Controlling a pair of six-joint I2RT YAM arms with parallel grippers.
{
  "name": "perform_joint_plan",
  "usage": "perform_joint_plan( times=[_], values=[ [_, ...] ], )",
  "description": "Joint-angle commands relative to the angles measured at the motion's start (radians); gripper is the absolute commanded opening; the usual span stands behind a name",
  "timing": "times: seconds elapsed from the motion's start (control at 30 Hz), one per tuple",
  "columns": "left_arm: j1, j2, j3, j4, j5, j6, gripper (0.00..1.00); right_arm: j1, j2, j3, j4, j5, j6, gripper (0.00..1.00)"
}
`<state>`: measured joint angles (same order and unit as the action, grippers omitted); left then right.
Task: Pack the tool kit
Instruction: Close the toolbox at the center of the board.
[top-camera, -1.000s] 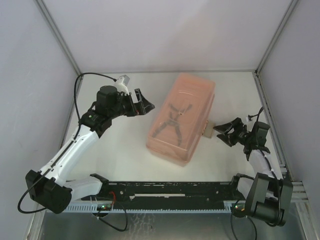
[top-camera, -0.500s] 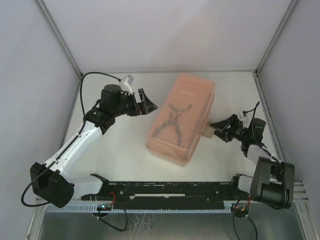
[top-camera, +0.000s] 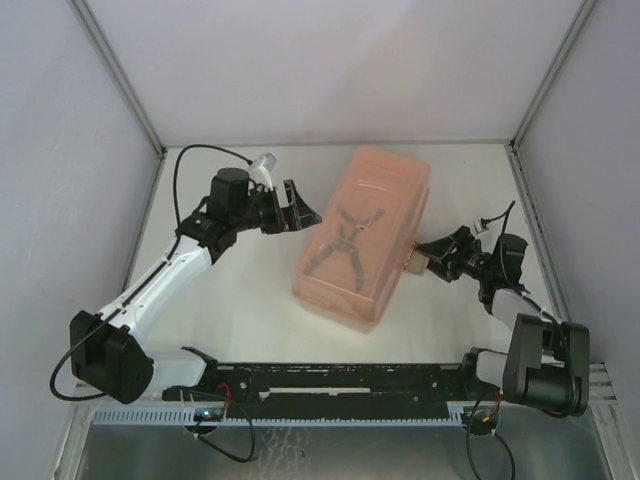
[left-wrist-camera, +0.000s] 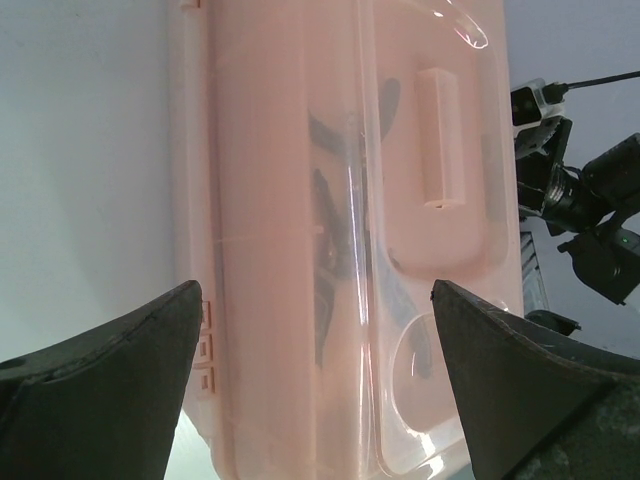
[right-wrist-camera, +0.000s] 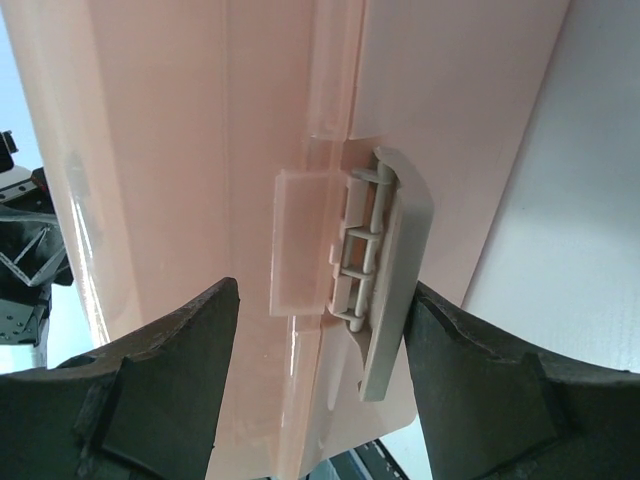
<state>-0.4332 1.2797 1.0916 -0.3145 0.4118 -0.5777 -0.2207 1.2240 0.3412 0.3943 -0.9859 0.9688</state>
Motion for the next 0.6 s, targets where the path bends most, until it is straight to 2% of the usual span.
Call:
perform_joint_plan(
  times=[0.0, 0.57],
  values=[
    [0.005, 0.004, -0.029, 0.046, 0.047, -0.019, 1.00, 0.009, -0.045, 0.022, 0.048, -0.002, 0.019, 0.65],
    [-0.022, 0.055, -0.022, 0.045, 0.093, -0.017, 1.00, 0.086, -0.079, 0.021, 0.088, 0.078, 0.069, 0.65]
  ],
)
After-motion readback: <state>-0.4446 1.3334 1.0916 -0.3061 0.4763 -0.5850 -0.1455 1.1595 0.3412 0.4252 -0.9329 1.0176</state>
